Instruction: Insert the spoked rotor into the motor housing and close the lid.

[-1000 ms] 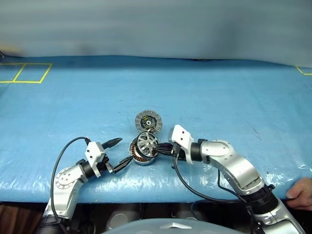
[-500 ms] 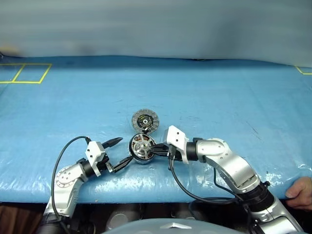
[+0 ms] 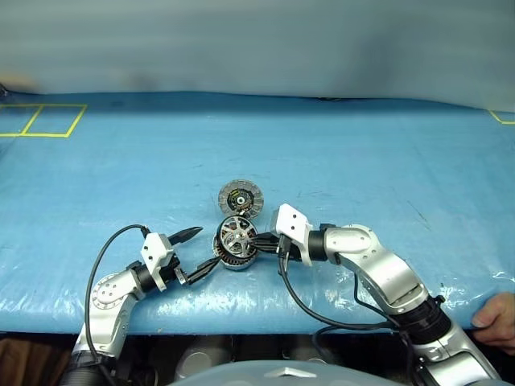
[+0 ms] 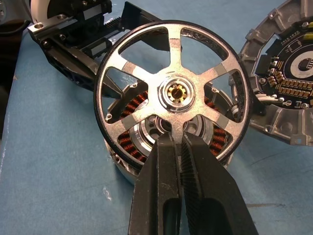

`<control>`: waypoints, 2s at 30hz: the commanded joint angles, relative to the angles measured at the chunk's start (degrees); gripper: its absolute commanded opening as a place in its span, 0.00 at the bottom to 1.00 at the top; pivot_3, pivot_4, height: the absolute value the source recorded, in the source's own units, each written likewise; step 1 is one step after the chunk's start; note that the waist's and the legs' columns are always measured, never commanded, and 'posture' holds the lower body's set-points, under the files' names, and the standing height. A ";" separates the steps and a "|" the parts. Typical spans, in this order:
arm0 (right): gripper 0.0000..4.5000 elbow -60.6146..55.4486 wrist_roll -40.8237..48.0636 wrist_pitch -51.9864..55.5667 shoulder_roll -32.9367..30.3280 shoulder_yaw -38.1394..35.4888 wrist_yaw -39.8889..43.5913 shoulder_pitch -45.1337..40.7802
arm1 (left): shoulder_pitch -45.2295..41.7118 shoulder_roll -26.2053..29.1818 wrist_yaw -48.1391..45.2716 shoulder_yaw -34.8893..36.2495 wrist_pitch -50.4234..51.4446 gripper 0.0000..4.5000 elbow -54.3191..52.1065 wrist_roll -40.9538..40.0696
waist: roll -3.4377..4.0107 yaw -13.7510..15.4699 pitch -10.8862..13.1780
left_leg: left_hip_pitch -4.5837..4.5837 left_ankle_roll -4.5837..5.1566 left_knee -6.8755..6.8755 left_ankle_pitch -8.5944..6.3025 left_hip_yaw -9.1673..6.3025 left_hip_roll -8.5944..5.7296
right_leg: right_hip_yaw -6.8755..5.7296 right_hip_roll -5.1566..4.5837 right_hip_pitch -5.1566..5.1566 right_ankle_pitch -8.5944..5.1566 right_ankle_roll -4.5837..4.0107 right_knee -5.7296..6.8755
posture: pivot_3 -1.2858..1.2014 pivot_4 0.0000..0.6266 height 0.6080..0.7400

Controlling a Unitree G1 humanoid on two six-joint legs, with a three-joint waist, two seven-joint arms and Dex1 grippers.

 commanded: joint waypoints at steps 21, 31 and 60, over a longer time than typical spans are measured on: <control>0.22 -1.91 2.41 -1.68 3.06 -2.64 0.12 -1.24 | -0.24 -0.18 0.32 0.27 -0.90 1.00 0.21 0.28 | 0.00 0.04 0.00 | 0.00 0.00 0.00 0.00 0.00 0.00 | 0.00 0.00 0.00 0.00 0.00 0.00 | 0.52 0.24 1.00; 0.22 1.93 1.50 -2.62 6.48 0.03 -0.59 -3.16 | 0.39 0.06 0.14 0.60 -0.62 1.00 -0.29 -0.20 | 0.00 -0.02 0.00 | 0.00 0.00 0.00 0.00 0.00 0.00 | 0.00 0.01 -0.01 0.00 0.00 0.00 | 0.52 0.24 1.00; 0.22 3.72 -7.22 -7.63 5.23 4.24 -1.34 -3.58 | 1.09 0.33 0.22 0.64 0.04 1.00 -0.49 -0.61 | -0.02 -0.04 -0.02 | 0.02 -0.02 0.00 0.01 0.00 -0.01 | 0.01 0.03 0.00 0.00 -0.01 0.02 | 0.52 0.24 1.00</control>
